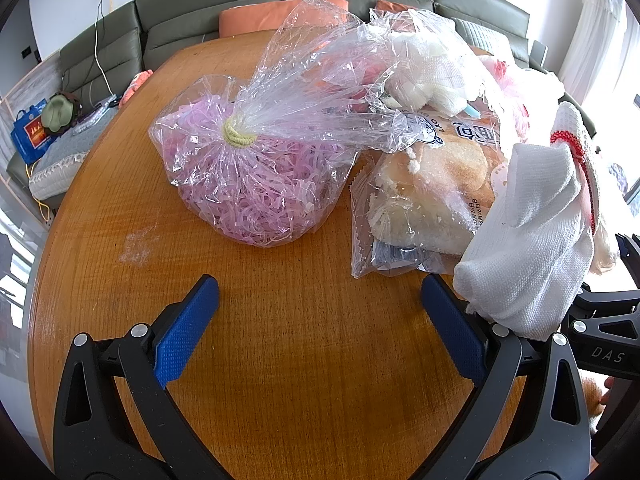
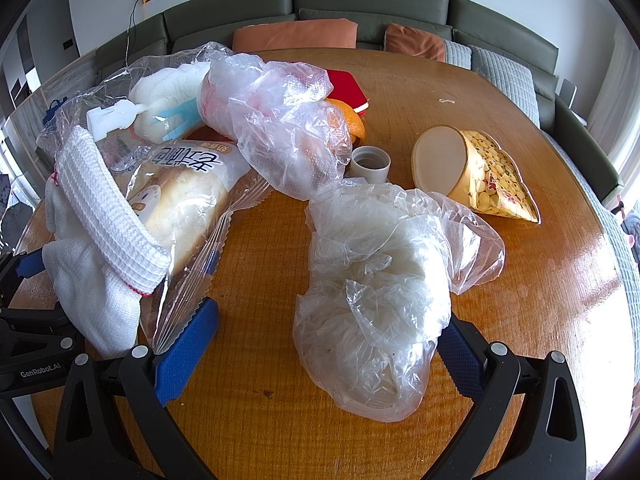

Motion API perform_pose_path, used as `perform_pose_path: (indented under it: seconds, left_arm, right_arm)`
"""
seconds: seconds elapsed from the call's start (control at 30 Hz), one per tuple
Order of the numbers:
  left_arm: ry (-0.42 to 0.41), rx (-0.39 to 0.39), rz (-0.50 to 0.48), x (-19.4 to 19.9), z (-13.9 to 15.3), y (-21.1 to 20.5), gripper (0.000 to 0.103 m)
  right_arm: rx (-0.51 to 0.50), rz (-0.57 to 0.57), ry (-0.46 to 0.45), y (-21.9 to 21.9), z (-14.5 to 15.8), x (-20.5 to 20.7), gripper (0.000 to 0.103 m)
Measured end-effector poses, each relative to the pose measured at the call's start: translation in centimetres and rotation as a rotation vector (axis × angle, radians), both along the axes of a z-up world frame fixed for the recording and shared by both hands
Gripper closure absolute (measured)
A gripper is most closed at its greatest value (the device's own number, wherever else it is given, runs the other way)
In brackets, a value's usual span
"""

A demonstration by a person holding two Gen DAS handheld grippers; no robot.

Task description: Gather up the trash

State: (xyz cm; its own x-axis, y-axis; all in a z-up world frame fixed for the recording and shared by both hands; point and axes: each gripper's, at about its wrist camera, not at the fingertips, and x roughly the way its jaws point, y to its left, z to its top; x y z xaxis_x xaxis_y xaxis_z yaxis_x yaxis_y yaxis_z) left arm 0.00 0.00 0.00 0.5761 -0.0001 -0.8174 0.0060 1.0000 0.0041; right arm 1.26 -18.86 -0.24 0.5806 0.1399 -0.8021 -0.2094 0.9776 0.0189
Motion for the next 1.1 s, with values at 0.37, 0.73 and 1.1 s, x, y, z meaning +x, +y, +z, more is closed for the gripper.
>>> perform_pose_path:
  seconds: [0.37, 0.73, 1.1]
  left_arm:
    - [0.000, 0.000, 0.000, 0.0, 0.0, 0.0, 0.006]
    - [0.000, 0.000, 0.000, 0.0, 0.0, 0.0, 0.006]
    - [0.005, -0.006, -0.017, 0.0, 0.2, 1.0, 0.006]
  right_arm:
    - [0.000, 0.000, 0.000, 0.0, 0.0, 0.0, 0.002]
    - [0.001, -0.012, 0.001, -0.2, 0.1, 0.3, 0.002]
    - [0.001, 0.008, 0.003, -0.1, 0.5, 0.4, 0.003]
